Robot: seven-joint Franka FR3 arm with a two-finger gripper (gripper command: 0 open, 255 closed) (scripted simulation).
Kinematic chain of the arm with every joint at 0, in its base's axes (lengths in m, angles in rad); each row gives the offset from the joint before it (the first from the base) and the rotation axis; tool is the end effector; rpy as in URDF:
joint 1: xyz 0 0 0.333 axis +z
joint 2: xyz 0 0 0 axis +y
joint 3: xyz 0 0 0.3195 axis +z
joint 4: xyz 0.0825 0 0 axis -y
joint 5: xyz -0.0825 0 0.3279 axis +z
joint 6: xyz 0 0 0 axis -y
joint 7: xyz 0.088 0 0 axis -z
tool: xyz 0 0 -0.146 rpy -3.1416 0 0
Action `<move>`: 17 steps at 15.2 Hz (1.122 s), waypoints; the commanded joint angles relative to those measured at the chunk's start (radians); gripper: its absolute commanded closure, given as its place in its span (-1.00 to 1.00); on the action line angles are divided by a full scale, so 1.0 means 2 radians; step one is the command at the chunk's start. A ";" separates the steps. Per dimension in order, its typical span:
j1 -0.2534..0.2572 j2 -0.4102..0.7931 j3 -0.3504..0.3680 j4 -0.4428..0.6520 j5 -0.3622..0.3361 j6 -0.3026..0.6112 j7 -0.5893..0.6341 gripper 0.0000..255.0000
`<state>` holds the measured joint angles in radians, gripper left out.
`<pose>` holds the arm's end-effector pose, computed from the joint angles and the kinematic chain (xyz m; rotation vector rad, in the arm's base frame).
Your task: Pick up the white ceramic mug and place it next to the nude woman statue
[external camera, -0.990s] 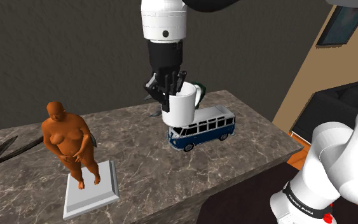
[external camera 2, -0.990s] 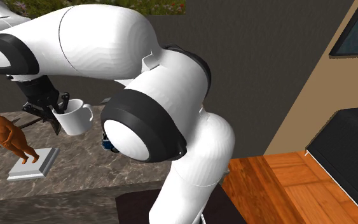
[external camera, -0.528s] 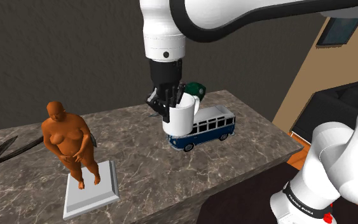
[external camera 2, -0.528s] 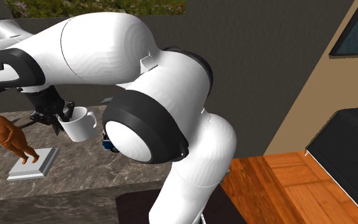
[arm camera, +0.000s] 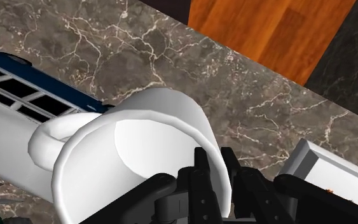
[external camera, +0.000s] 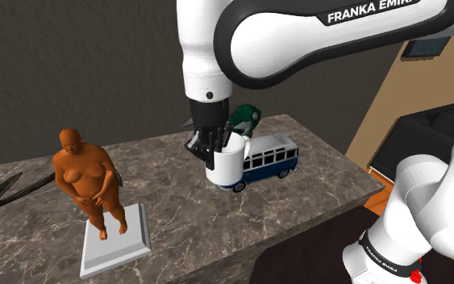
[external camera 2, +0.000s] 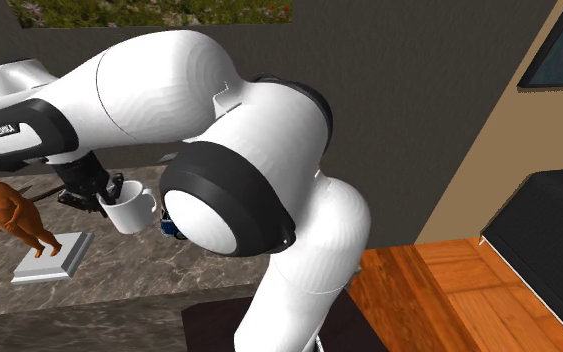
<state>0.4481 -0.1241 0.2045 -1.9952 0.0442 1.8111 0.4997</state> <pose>0.3599 0.2858 0.4898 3.1133 0.2163 -0.0965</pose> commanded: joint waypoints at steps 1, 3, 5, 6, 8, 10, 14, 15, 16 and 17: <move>0.000 0.002 0.000 -0.012 0.000 0.015 -0.001 1.00; 0.000 0.004 0.000 -0.024 -0.001 0.028 -0.001 1.00; 0.000 0.007 0.000 -0.034 -0.001 0.041 -0.001 1.00; 0.000 0.008 0.000 -0.040 -0.001 0.048 -0.001 1.00; 0.000 0.011 0.001 -0.050 -0.001 0.061 -0.001 1.00; 0.000 0.015 0.002 -0.059 -0.002 0.074 -0.001 1.00; -0.001 0.024 0.003 -0.077 -0.003 0.101 0.000 1.00; -0.001 0.026 0.004 -0.082 -0.004 0.108 0.000 1.00; -0.001 0.029 0.004 -0.086 -0.004 0.114 0.001 1.00; -0.002 0.031 0.005 -0.090 -0.004 0.121 0.001 1.00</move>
<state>0.4506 -0.0711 0.2198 -2.1557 0.0402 2.0412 0.5005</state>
